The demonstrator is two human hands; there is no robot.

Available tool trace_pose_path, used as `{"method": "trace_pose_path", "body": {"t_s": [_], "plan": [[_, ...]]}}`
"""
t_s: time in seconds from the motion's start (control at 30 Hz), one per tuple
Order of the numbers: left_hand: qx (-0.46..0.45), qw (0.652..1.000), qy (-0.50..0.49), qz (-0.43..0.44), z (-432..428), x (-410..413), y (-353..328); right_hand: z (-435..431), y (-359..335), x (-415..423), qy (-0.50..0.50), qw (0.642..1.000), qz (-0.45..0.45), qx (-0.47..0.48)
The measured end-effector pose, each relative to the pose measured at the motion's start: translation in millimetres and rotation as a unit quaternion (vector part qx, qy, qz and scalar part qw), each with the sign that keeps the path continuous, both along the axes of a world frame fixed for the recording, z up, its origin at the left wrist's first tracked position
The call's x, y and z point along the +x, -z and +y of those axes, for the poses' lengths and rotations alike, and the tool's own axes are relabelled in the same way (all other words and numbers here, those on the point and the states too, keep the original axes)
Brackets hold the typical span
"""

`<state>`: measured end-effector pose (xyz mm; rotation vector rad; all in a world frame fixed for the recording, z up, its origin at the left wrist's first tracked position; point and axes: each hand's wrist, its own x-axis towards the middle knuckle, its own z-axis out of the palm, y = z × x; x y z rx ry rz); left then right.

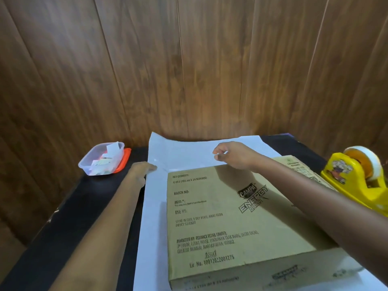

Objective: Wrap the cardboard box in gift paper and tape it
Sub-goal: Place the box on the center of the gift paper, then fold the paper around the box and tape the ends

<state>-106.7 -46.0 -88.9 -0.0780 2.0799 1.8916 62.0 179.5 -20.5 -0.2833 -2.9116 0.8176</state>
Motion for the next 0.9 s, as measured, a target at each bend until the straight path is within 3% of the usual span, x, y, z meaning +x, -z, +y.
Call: {"method": "trace_pose_path", "body": {"t_s": [0.13,0.3,0.5,0.7,0.83,0.9], "plan": [[0.062,0.991,0.078,0.086,-3,11,-11,9,-9,-12,0.037,0.996,0.020,0.076],[0.162,0.967,0.094,0.172,-11,42,-24,25,-40,-39,0.064,0.978,0.075,0.185],[0.247,0.944,0.131,0.175,-25,58,-27,44,-89,-64,0.073,0.982,0.090,0.146],[0.229,0.951,0.142,0.153,-30,55,-25,66,-111,-64,0.082,0.983,0.073,0.147],[0.238,0.955,0.082,0.158,-29,59,-24,75,-118,-52,0.055,0.987,0.120,0.088],[0.185,0.959,0.011,0.213,-29,69,-28,76,-123,-38,0.035,0.985,0.157,0.056]]}}
